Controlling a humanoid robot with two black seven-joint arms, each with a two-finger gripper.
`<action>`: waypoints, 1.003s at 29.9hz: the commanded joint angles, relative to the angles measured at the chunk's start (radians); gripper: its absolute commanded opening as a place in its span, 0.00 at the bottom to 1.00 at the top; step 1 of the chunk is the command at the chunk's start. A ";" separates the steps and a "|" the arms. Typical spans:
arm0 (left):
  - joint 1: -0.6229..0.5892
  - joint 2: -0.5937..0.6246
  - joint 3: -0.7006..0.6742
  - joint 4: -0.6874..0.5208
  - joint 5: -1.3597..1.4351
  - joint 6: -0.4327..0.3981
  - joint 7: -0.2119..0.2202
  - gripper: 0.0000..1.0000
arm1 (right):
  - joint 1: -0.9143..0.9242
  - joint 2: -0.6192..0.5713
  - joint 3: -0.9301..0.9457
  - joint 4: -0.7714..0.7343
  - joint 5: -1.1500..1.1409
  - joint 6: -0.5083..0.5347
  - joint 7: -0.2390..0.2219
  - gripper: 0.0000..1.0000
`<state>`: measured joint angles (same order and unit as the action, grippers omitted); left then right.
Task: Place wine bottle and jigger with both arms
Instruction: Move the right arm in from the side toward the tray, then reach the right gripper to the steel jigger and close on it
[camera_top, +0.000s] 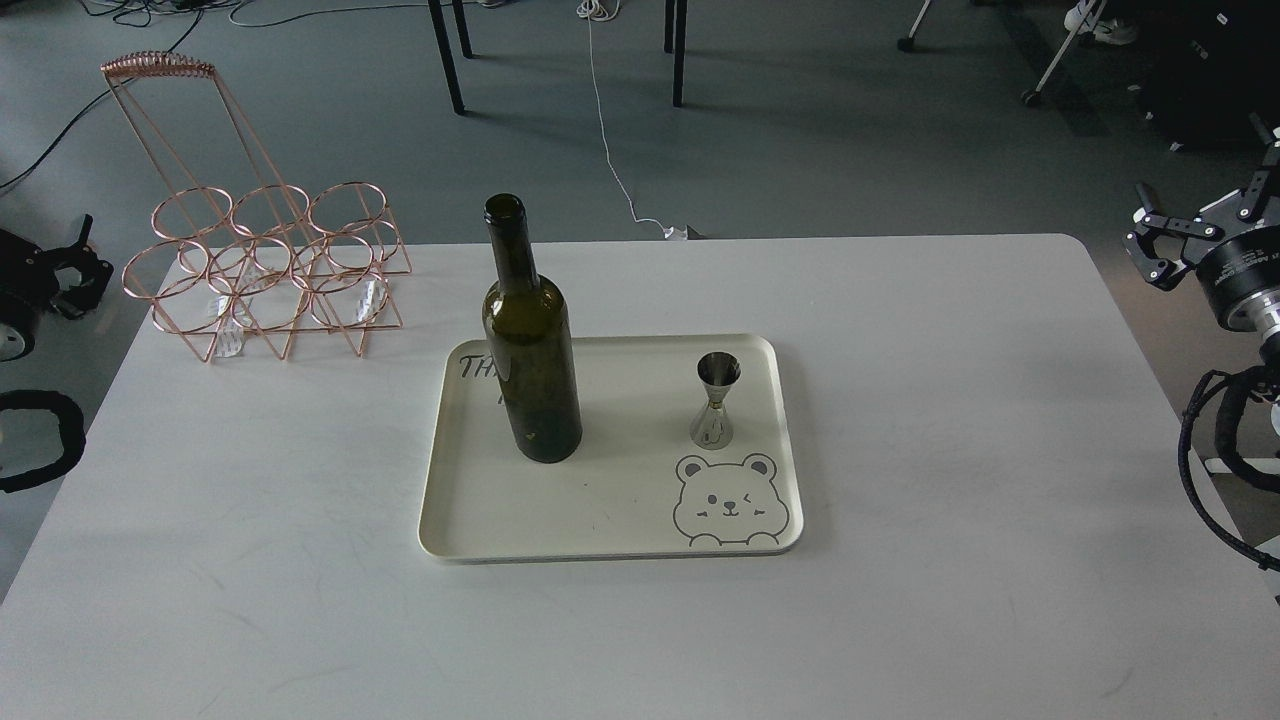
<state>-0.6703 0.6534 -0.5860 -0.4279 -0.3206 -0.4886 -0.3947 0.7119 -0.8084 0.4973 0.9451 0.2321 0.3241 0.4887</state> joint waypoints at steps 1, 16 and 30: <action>0.000 -0.001 0.000 -0.002 0.003 0.000 -0.003 0.99 | 0.006 -0.066 0.000 0.138 -0.210 -0.074 0.000 0.99; -0.005 -0.003 0.000 -0.002 0.003 0.000 -0.006 0.99 | -0.014 -0.120 -0.016 0.437 -1.086 -0.304 0.000 0.99; -0.002 -0.011 0.000 -0.002 0.005 0.000 -0.007 0.99 | 0.150 -0.055 -0.476 0.448 -1.600 -0.513 0.000 0.99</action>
<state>-0.6721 0.6432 -0.5857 -0.4295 -0.3160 -0.4886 -0.4015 0.8453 -0.8641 0.0812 1.4078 -1.3085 -0.1645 0.4888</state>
